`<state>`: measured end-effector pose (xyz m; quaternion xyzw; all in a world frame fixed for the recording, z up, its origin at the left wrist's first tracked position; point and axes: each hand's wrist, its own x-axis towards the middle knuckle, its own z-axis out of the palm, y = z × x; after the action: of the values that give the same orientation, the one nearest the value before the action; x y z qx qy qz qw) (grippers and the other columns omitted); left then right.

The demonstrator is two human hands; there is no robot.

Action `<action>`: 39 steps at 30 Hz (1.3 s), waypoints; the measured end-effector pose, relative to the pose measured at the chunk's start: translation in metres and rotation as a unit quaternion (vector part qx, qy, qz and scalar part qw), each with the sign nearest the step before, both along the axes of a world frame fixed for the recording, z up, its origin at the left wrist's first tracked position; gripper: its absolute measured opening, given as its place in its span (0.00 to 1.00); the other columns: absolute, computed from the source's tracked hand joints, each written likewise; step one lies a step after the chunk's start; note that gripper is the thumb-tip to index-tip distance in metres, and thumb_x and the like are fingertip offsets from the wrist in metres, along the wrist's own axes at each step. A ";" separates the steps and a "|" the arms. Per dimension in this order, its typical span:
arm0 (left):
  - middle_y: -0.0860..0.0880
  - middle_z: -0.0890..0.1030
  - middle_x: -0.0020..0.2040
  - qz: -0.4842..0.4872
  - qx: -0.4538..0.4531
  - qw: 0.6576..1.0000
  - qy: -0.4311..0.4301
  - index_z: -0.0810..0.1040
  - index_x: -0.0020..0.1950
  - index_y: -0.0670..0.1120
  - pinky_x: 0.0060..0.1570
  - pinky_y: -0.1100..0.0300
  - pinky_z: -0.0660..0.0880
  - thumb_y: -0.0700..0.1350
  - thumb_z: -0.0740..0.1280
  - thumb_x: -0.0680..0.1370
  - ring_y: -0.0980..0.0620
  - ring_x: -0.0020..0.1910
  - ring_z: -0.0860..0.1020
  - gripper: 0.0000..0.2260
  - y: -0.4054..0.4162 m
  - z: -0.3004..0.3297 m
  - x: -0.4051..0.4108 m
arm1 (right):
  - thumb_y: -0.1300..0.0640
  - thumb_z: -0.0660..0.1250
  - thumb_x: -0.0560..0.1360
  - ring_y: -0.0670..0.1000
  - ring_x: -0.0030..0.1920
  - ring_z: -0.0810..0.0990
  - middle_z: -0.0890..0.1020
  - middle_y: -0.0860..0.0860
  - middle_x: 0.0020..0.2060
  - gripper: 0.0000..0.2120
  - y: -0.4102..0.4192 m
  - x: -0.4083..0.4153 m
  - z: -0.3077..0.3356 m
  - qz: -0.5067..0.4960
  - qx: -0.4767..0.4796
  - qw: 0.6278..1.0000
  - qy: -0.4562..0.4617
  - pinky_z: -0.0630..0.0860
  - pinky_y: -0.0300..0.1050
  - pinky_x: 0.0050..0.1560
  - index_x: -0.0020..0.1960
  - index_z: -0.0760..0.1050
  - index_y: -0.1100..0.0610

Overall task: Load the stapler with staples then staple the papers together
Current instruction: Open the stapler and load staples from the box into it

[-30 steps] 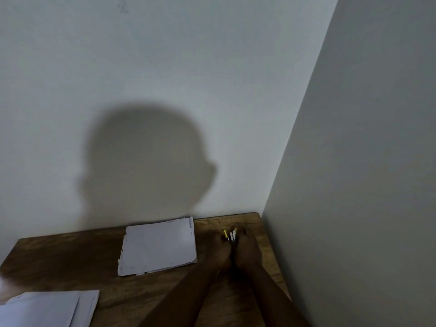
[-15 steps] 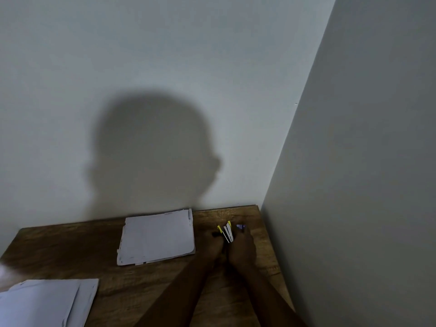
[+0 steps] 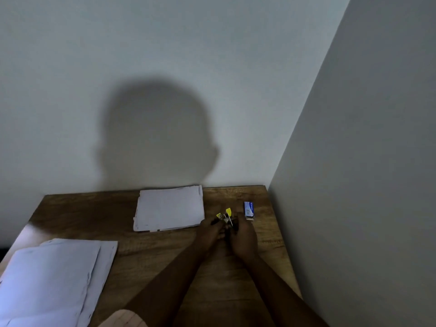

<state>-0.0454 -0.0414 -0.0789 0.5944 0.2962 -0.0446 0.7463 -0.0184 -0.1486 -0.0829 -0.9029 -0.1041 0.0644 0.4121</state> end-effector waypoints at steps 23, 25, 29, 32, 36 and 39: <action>0.46 0.80 0.40 0.005 0.286 0.958 -0.008 0.78 0.46 0.42 0.37 0.59 0.70 0.47 0.65 0.78 0.50 0.38 0.77 0.09 0.051 0.016 -0.149 | 0.61 0.73 0.69 0.51 0.41 0.82 0.83 0.52 0.39 0.08 0.047 -0.129 0.003 0.079 0.131 0.985 0.077 0.78 0.50 0.43 0.47 0.78 0.56; 0.43 0.82 0.43 -0.001 0.293 0.956 -0.013 0.79 0.48 0.40 0.39 0.57 0.72 0.46 0.64 0.79 0.47 0.42 0.79 0.10 0.051 0.017 -0.152 | 0.61 0.73 0.70 0.52 0.40 0.82 0.83 0.51 0.37 0.06 0.050 -0.132 0.006 0.076 0.117 0.988 0.069 0.77 0.49 0.41 0.45 0.77 0.57; 0.46 0.79 0.41 -0.005 0.316 0.948 -0.018 0.77 0.48 0.40 0.35 0.61 0.68 0.46 0.63 0.79 0.51 0.39 0.77 0.09 0.051 0.019 -0.155 | 0.62 0.72 0.70 0.52 0.37 0.80 0.79 0.48 0.33 0.08 0.051 -0.138 0.013 0.074 0.108 0.990 0.058 0.75 0.46 0.38 0.41 0.73 0.54; 0.48 0.77 0.40 -0.008 0.346 0.938 -0.021 0.74 0.46 0.42 0.32 0.63 0.65 0.46 0.62 0.80 0.52 0.38 0.75 0.08 0.047 0.018 -0.158 | 0.64 0.70 0.70 0.52 0.36 0.80 0.80 0.50 0.34 0.07 0.052 -0.143 0.015 0.065 0.108 0.990 0.055 0.74 0.46 0.37 0.41 0.73 0.55; 0.44 0.78 0.44 -0.012 0.360 0.932 -0.042 0.73 0.50 0.40 0.36 0.58 0.66 0.43 0.61 0.80 0.50 0.40 0.75 0.07 0.043 0.018 -0.161 | 0.67 0.67 0.70 0.54 0.34 0.78 0.79 0.53 0.33 0.08 0.054 -0.147 0.017 0.059 0.108 0.992 0.042 0.72 0.46 0.35 0.40 0.72 0.56; 0.39 0.79 0.47 -0.017 0.360 0.931 -0.058 0.74 0.53 0.37 0.40 0.57 0.67 0.42 0.61 0.80 0.45 0.44 0.76 0.08 0.042 0.018 -0.162 | 0.70 0.65 0.70 0.56 0.34 0.78 0.79 0.55 0.32 0.09 0.054 -0.150 0.017 0.058 0.107 0.992 0.036 0.73 0.49 0.35 0.40 0.71 0.57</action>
<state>-0.2076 0.0007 -0.0607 0.8299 0.2381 0.0870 0.4971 -0.1688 -0.0946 -0.0660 -0.8432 -0.1472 0.1089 0.5055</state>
